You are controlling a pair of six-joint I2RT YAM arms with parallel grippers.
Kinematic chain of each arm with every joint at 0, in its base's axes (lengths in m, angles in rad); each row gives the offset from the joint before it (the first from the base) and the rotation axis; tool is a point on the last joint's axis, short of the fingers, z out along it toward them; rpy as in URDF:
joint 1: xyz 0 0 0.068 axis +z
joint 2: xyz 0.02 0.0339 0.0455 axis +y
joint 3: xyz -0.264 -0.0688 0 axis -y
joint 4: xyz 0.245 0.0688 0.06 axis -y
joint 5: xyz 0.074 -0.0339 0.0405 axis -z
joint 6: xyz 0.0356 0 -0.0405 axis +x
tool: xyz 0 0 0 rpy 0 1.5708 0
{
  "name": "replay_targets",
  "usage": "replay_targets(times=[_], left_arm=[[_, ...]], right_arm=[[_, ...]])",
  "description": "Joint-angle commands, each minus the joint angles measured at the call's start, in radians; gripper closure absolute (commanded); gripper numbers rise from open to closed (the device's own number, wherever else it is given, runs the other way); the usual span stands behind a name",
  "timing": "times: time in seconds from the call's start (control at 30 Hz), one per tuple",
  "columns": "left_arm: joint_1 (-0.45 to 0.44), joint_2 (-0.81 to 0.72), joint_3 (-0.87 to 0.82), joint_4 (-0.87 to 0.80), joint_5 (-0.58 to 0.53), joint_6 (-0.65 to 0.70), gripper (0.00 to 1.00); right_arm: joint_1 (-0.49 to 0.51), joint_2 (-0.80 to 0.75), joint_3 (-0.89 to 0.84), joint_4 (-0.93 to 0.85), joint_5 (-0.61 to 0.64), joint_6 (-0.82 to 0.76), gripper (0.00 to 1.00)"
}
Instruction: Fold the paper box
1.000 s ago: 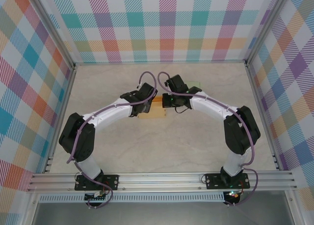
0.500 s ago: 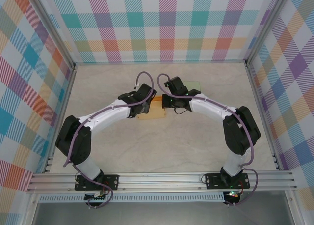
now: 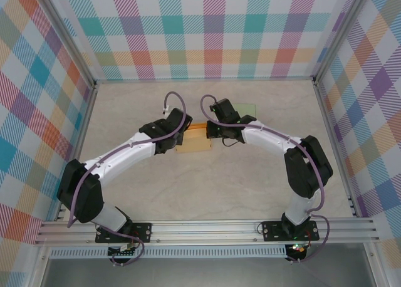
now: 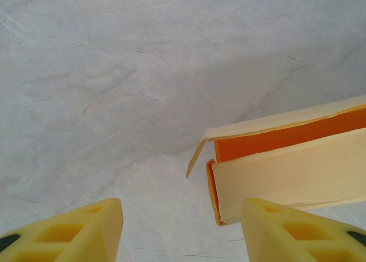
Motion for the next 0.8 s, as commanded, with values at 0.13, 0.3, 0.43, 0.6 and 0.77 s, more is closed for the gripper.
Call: replay_targets(times=[0.13, 0.3, 0.43, 0.6, 0.77], left_arm=[[0.035, 0.075, 0.031, -0.029, -0.002, 0.022, 0.49], [0.053, 0.094, 0.039, -0.035, 0.000, 0.015, 0.53], [0.066, 0.113, 0.042, -0.012, 0.007, 0.028, 0.55], [0.073, 0.147, 0.064, 0.004, 0.010, 0.045, 0.61], [0.074, 0.167, 0.092, 0.001, 0.027, 0.060, 0.68]], right_arm=[[0.023, 0.011, -0.063, -0.107, -0.019, 0.001, 1.00], [0.027, 0.012, -0.063, -0.104, -0.019, -0.001, 1.00], [0.029, 0.011, -0.064, -0.105, -0.019, -0.004, 1.00], [0.030, 0.008, -0.063, -0.108, -0.019, -0.005, 1.00], [0.032, 0.012, -0.063, -0.109, -0.018, -0.007, 1.00]])
